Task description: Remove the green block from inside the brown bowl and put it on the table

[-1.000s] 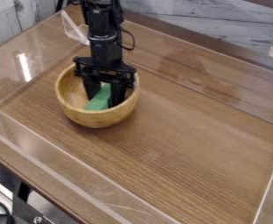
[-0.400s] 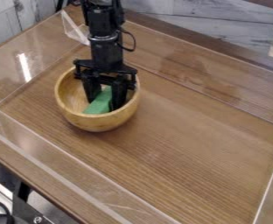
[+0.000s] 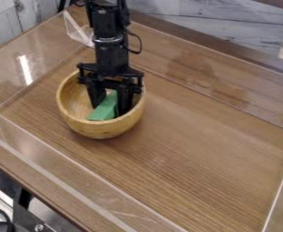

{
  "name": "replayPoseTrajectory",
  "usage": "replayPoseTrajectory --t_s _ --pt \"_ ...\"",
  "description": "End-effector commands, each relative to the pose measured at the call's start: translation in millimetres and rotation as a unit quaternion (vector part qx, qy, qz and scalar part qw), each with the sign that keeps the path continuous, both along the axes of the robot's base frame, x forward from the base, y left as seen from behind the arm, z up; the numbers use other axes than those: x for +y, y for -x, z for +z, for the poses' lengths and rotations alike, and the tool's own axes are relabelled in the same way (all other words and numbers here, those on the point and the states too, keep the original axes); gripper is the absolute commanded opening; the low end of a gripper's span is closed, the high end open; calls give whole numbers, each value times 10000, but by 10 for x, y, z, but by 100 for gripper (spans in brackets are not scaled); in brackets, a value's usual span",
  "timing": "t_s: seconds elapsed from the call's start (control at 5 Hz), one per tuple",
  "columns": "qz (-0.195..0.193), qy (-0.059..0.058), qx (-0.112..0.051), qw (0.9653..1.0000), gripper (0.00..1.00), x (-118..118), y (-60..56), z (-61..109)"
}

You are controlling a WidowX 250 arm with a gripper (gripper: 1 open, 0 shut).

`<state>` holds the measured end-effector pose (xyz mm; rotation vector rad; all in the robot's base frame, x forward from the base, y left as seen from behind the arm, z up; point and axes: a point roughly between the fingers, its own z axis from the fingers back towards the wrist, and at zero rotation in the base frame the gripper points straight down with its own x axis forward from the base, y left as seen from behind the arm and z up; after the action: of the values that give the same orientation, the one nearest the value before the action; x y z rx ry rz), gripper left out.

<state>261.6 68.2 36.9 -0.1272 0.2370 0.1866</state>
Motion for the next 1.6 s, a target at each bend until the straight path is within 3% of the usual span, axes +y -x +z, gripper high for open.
replayPoseTrajectory --t_s 0.0,1.4 --pt "12 -85 -311 9995 0 -21 -81 197" --pt "-109 187 -46 9998 0 -277 -23 229"
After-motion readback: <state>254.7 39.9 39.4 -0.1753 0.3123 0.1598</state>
